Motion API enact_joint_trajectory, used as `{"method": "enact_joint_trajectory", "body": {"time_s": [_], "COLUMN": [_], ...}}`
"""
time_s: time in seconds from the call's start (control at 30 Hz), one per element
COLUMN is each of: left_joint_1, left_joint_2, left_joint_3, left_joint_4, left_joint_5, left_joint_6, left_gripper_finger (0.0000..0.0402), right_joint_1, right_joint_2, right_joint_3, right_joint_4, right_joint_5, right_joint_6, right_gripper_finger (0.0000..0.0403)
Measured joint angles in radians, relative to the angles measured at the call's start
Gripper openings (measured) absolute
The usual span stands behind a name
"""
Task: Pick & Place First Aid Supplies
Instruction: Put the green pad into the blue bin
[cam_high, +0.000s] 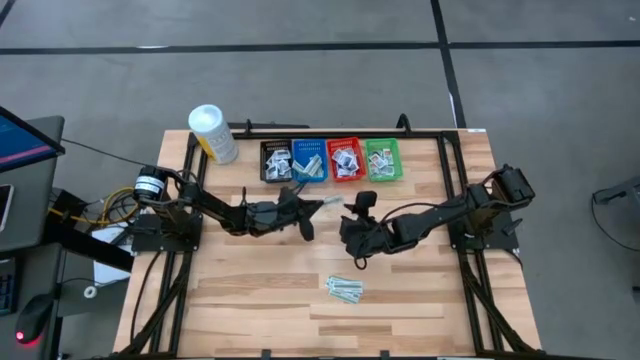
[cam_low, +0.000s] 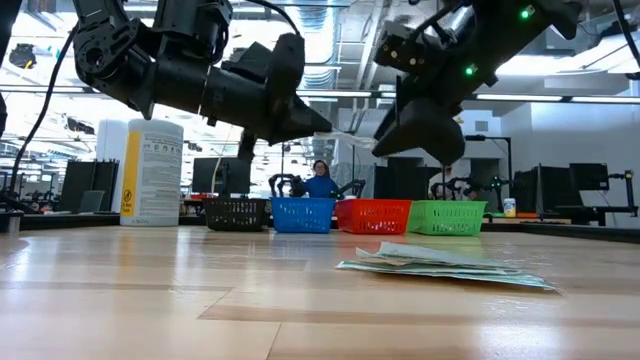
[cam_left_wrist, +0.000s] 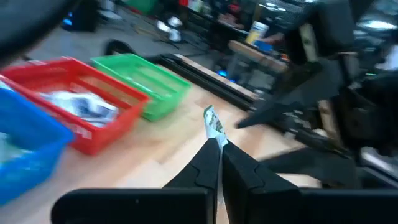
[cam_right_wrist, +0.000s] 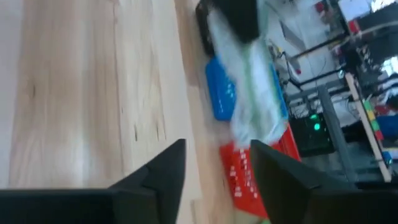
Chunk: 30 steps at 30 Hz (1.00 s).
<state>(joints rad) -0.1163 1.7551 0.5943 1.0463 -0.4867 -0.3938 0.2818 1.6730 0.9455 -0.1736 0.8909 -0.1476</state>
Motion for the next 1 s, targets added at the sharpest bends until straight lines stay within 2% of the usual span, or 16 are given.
{"method": "enact_joint_trajectory", "body": {"time_s": [0.2,0.3,0.7,0.83,1.0], "left_joint_1": [0.034,0.075,0.291,0.352,0.392], "left_joint_2": [0.0,0.0,0.0,0.0,0.0], "left_joint_3": [0.0,0.0,-0.001,-0.001,-0.001], "left_joint_4": [-0.001,-0.018,-0.046,-0.051,-0.052], "left_joint_5": [-0.184,-0.225,-0.208,-0.106,-0.083], "left_joint_6": [0.095,0.132,0.153,0.125,0.121], "left_gripper_finger": [0.0009,0.001,0.0008,0.0017,0.0048], "right_joint_1": [-0.026,-0.045,-0.084,-0.066,-0.06], "right_joint_2": [0.0,0.0,0.0,0.0,0.0], "right_joint_3": [0.0,0.0,-0.001,-0.024,-0.05], "right_joint_4": [-0.1,-0.118,-0.156,-0.119,-0.098], "right_joint_5": [-0.003,-0.01,-0.259,-0.269,-0.266], "right_joint_6": [0.13,0.211,0.389,0.392,0.388], "right_gripper_finger": [0.0237,0.0262,0.0271,0.0271,0.0271]}}
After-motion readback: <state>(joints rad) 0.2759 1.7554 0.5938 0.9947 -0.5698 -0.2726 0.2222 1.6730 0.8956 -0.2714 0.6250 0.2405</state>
